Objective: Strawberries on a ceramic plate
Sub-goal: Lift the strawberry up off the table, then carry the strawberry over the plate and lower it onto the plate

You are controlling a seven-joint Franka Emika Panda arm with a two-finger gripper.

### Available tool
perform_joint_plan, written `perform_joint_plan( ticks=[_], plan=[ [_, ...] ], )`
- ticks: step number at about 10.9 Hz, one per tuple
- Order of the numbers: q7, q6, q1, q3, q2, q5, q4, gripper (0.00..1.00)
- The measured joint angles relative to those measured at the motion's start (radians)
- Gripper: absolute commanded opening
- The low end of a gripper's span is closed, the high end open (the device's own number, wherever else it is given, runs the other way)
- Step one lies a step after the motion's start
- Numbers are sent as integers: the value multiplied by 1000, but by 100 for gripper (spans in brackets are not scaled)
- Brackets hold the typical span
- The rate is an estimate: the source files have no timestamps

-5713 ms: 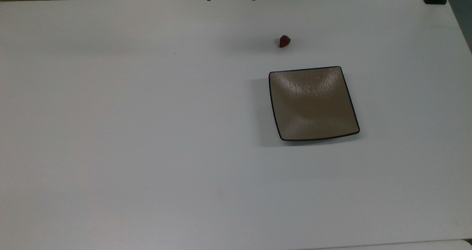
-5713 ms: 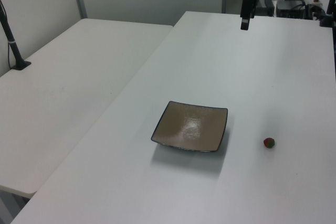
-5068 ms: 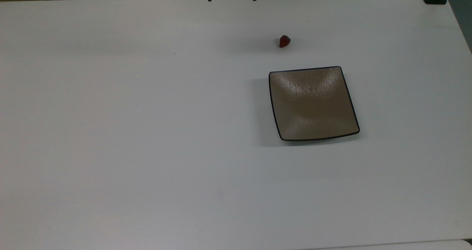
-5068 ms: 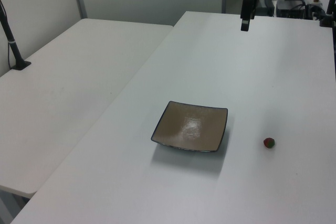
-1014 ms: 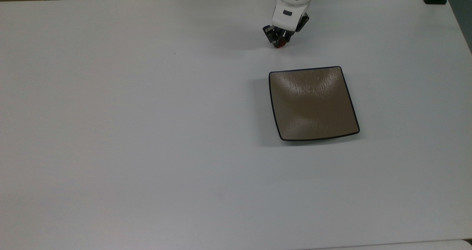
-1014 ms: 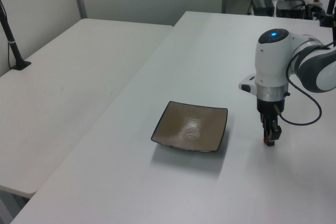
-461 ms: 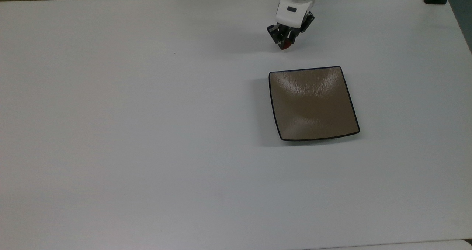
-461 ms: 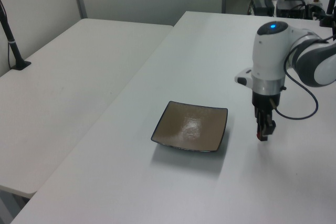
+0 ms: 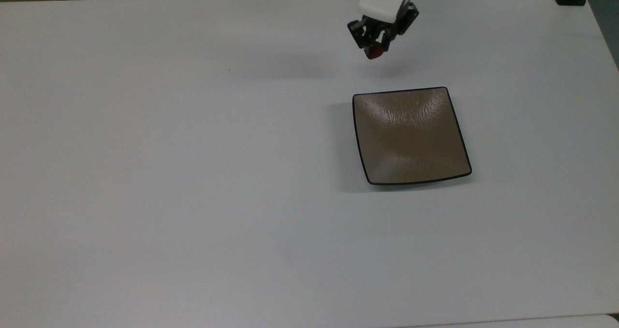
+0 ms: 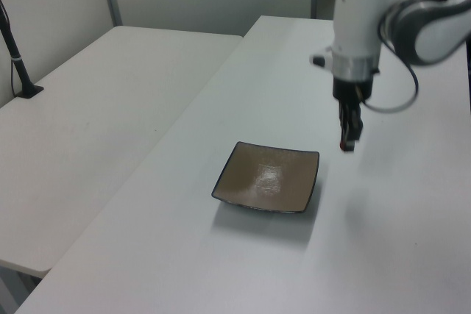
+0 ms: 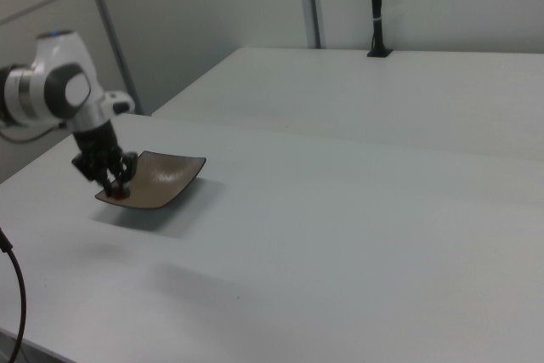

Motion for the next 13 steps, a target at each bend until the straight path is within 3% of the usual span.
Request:
perform_joint_plan(
  ticks=[3, 7, 10, 13],
  plan=[
    [-46, -202, -8, -86, -19, 0, 161, 18],
    [-79, -267, -7, -183, -33, 0, 248, 18],
    [-99, -267, -5, -197, -32, 4, 256, 18],
    [-99, -164, -2, -197, -18, 80, 264, 18]
  ],
)
